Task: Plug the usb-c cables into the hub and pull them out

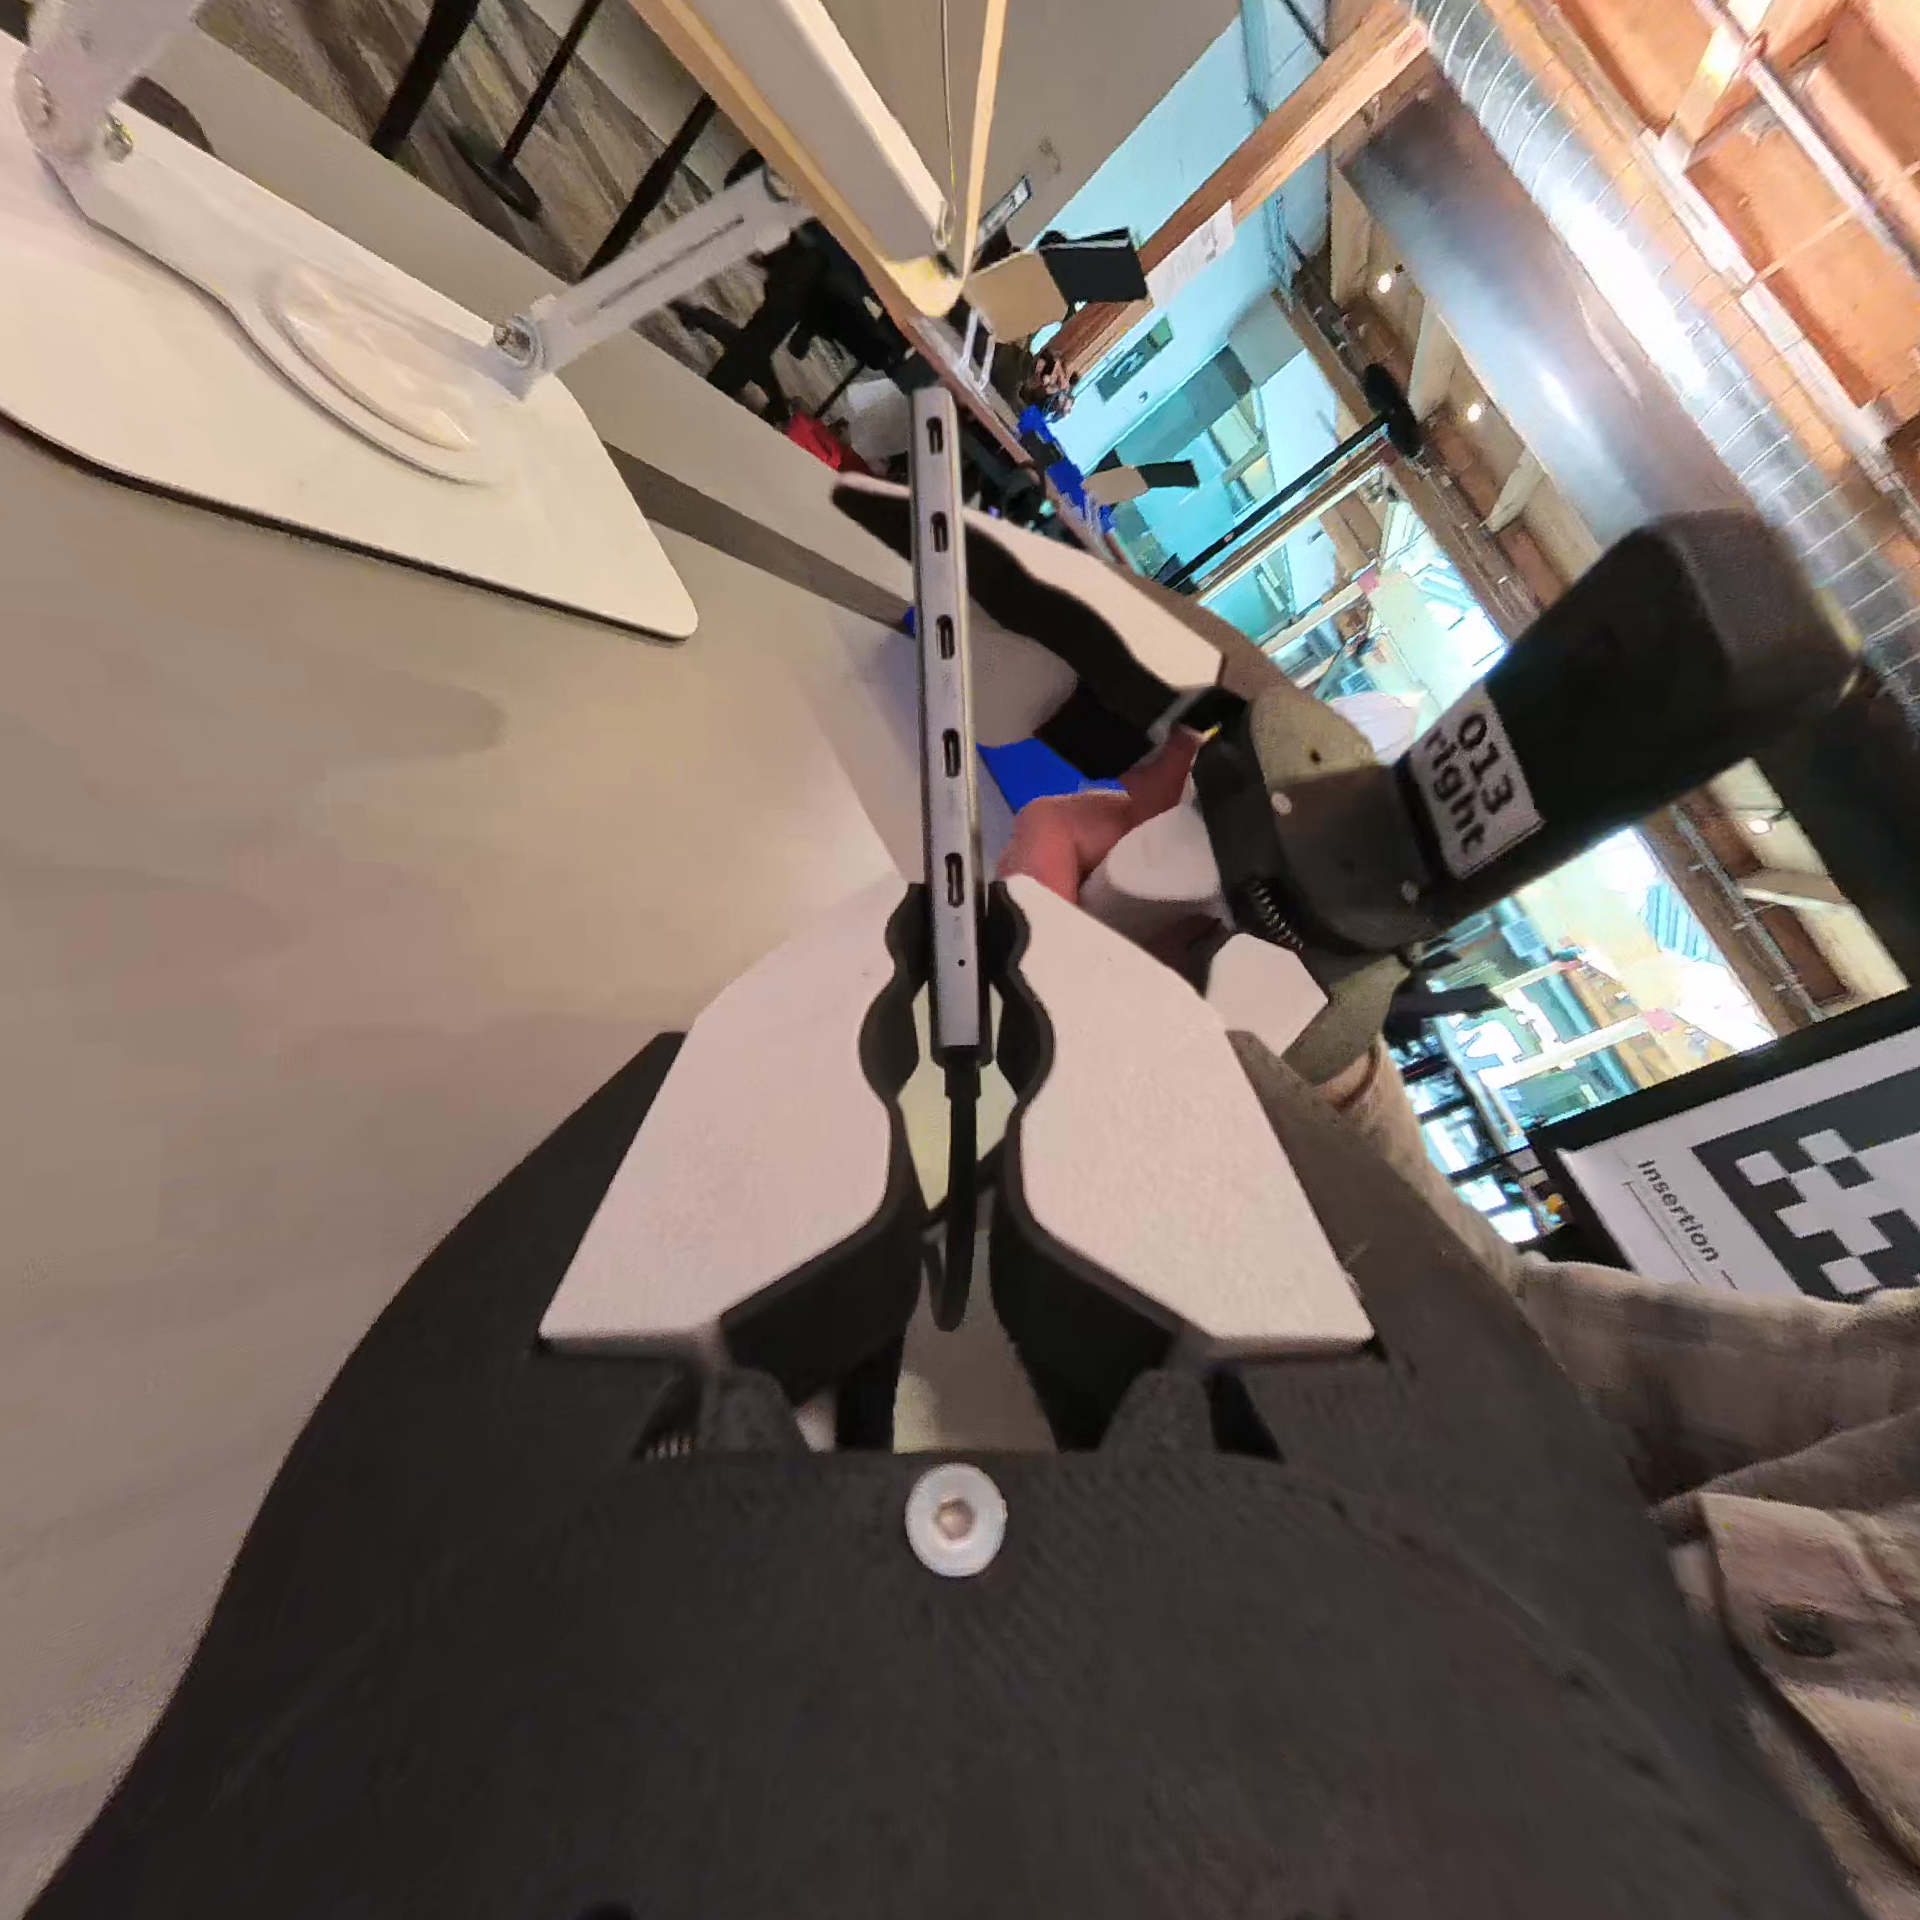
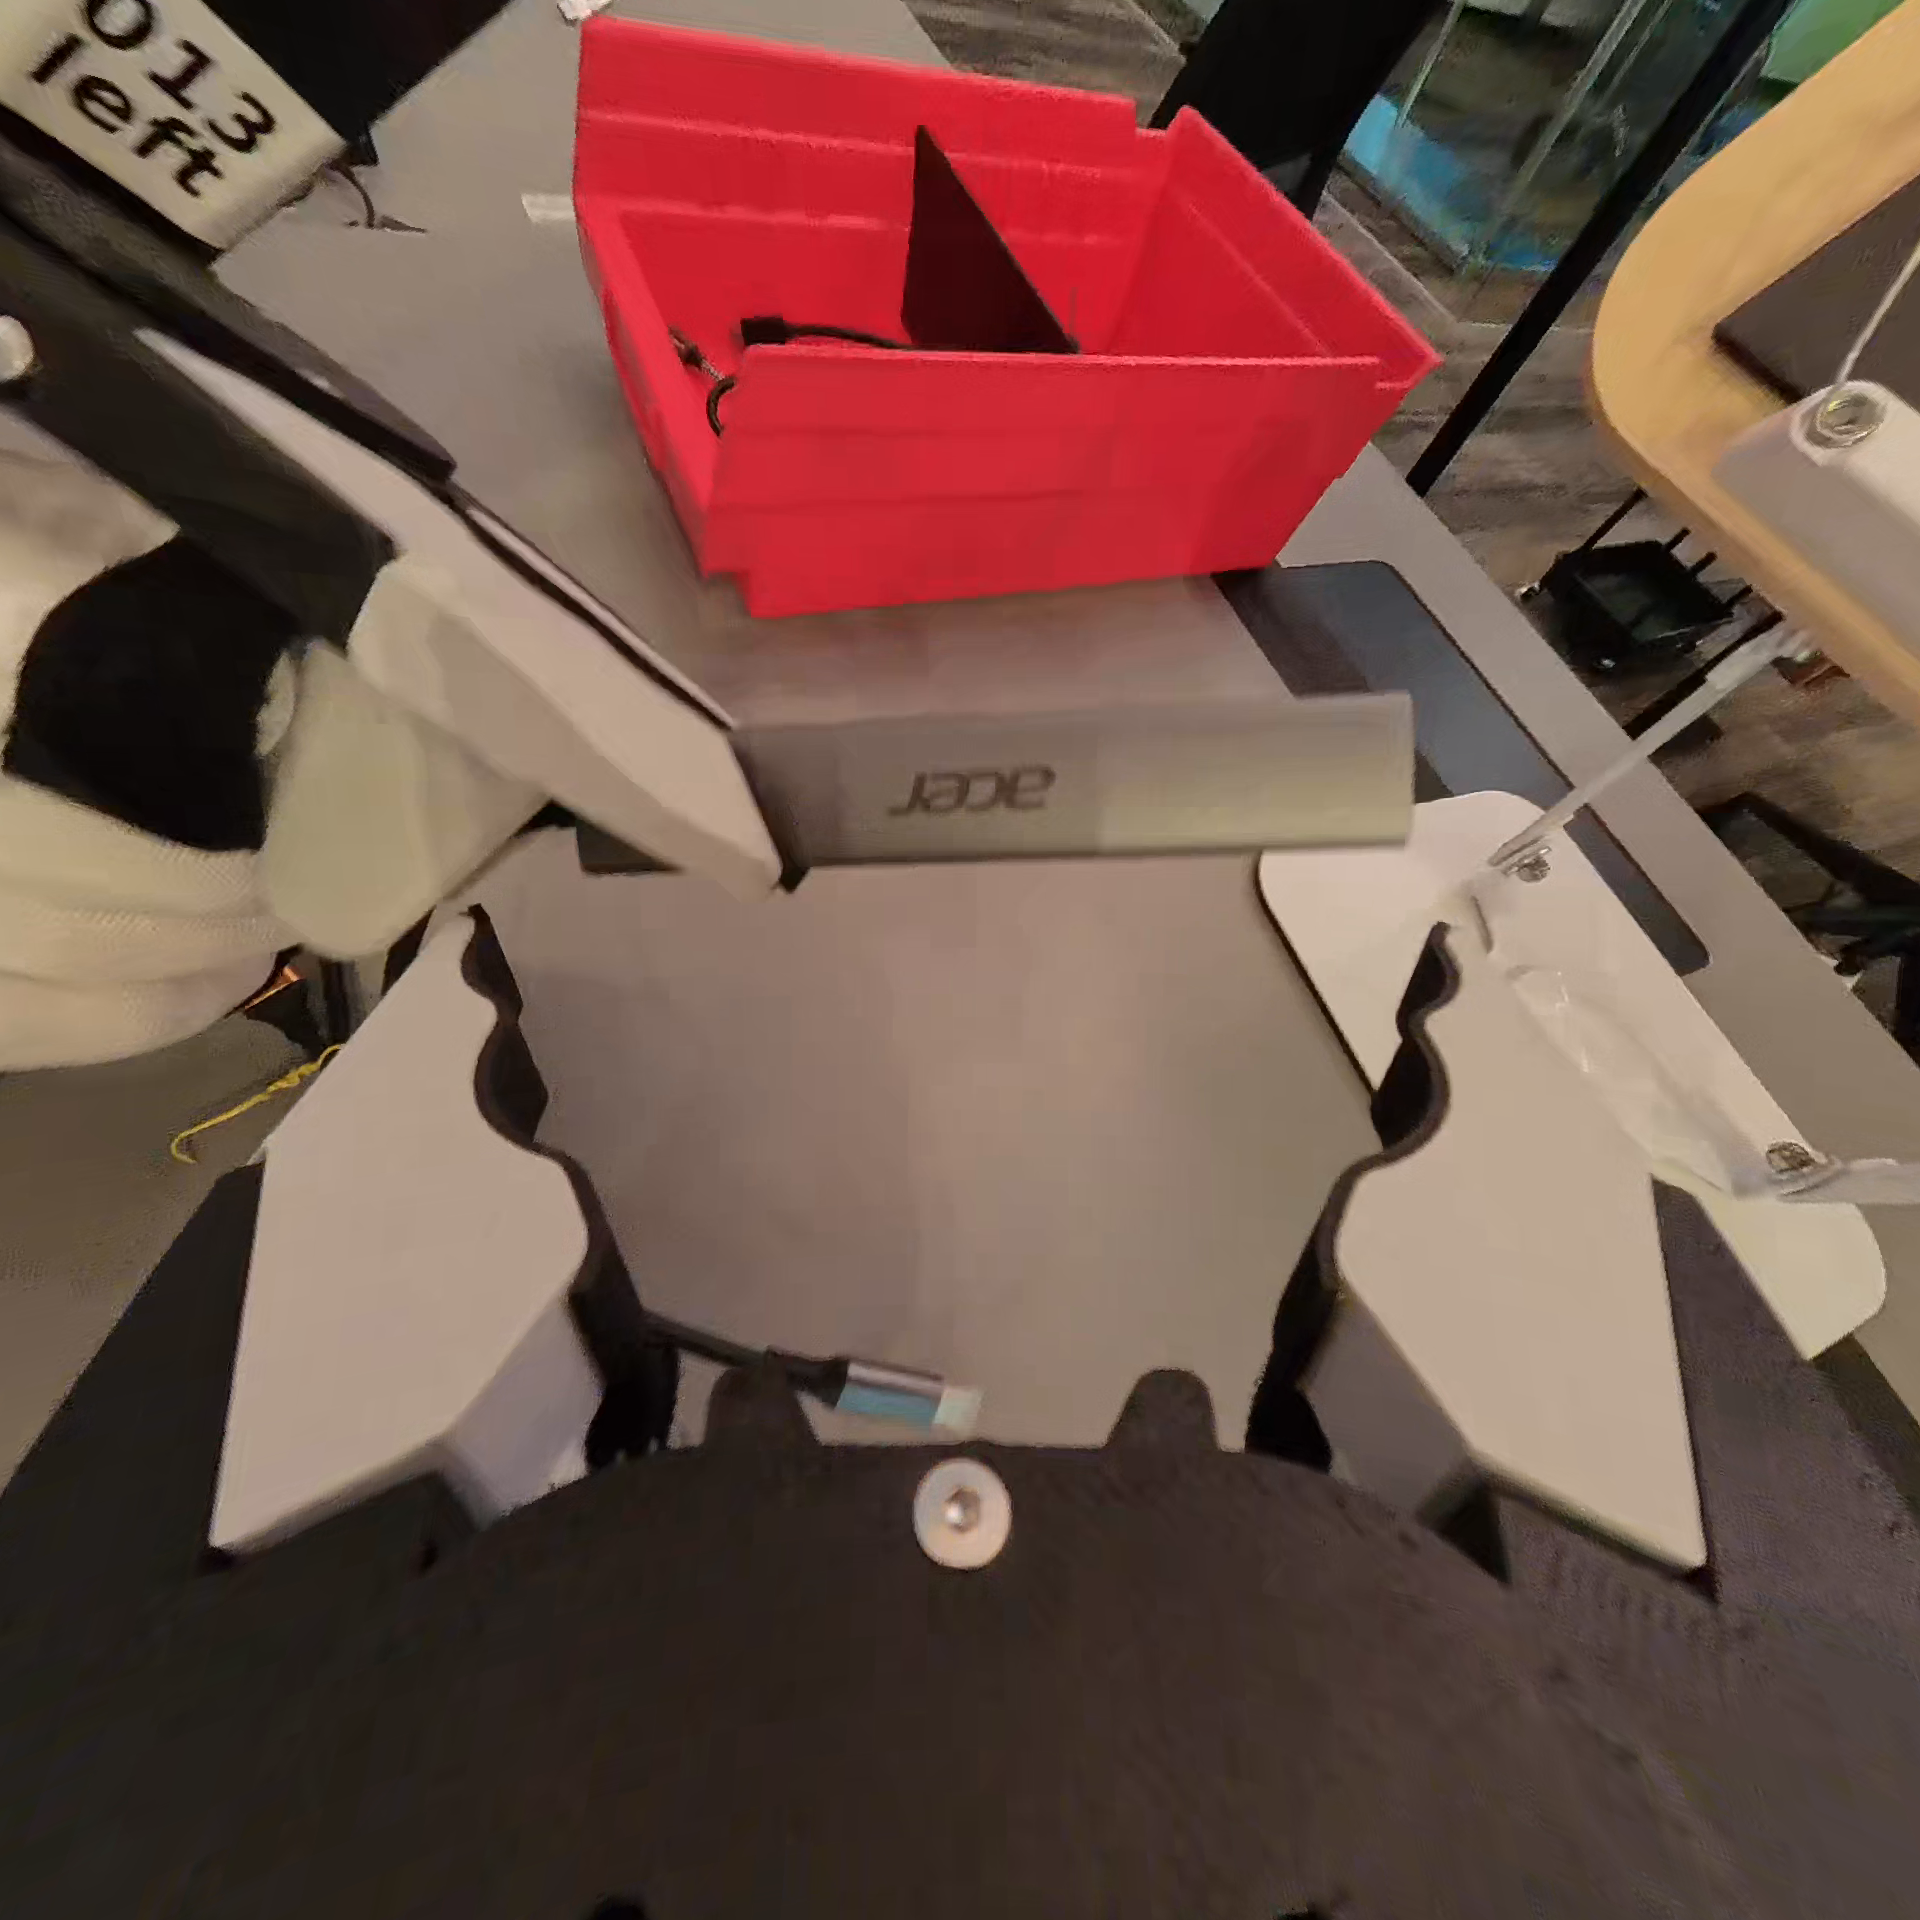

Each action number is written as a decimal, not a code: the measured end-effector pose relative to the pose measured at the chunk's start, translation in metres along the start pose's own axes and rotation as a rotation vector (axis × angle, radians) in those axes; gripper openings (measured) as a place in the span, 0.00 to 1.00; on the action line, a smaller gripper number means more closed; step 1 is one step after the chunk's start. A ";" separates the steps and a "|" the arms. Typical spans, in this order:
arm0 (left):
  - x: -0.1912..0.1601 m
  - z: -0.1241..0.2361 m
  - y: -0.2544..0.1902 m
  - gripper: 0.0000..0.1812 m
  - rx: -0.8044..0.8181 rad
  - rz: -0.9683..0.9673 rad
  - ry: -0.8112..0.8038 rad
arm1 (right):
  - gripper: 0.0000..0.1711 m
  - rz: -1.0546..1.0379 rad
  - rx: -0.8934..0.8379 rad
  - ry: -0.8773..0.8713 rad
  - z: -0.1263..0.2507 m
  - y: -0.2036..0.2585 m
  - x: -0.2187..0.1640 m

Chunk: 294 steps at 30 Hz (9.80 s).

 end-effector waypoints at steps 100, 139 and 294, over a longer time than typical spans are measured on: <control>-0.007 -0.016 -0.007 0.06 0.000 0.137 -0.098 | 0.91 0.300 0.004 0.306 -0.004 0.027 -0.014; -0.116 0.076 0.052 0.07 0.417 -0.879 0.922 | 0.89 0.309 0.279 0.253 0.021 0.025 -0.039; -0.059 0.006 0.032 0.05 0.327 -1.242 0.758 | 0.89 0.234 0.371 0.148 0.043 0.019 -0.076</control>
Point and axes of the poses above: each gripper's, where its closed fingertips meet, z back along the fingers, x out of its top, y = z × x across the jaws, the point moved 2 cm from there along z, back along the fingers, and after that the axes turned 1 degree about z, right-handed, at the moved point
